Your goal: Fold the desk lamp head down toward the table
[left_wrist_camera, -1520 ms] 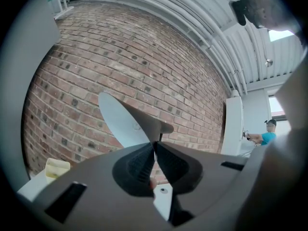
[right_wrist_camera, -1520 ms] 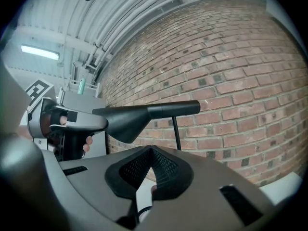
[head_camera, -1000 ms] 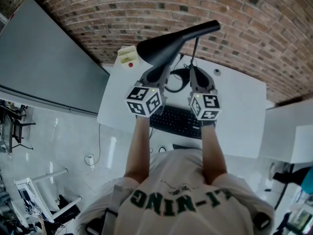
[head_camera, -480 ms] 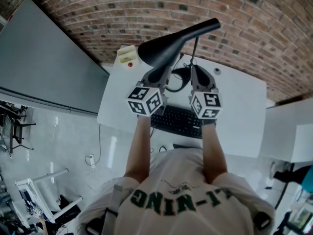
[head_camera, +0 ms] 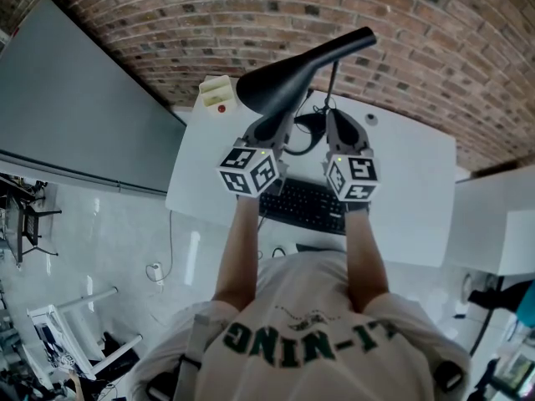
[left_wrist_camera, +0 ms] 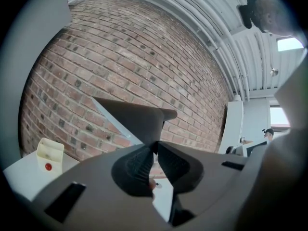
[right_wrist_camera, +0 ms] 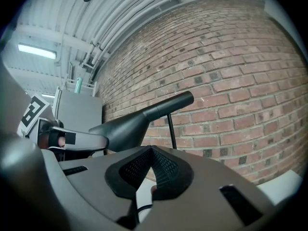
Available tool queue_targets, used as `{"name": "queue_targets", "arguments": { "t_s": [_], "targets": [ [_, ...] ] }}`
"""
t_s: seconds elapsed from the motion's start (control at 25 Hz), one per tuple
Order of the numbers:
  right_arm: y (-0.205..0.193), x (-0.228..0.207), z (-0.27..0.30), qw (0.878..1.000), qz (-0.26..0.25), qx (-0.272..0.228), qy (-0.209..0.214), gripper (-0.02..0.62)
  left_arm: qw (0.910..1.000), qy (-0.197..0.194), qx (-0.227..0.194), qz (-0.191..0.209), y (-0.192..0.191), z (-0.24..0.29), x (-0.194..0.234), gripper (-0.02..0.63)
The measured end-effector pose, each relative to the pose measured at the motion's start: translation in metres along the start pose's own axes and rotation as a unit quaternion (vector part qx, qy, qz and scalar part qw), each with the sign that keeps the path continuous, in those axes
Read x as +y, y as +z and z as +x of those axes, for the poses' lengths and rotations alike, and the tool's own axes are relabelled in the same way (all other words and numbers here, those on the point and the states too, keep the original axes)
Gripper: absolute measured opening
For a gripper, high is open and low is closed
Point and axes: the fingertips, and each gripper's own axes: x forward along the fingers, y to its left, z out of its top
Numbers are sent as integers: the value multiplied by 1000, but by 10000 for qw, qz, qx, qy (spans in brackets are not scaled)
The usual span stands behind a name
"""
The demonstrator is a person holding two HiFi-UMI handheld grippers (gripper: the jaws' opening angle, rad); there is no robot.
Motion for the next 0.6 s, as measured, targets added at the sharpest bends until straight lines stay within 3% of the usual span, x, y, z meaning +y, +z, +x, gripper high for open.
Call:
{"name": "queue_targets", "arguments": {
  "t_s": [0.6],
  "targets": [
    [1, -7, 1, 10000, 38, -31, -26, -6, 9996, -94, 18, -273, -15, 7, 2, 28]
  ]
}}
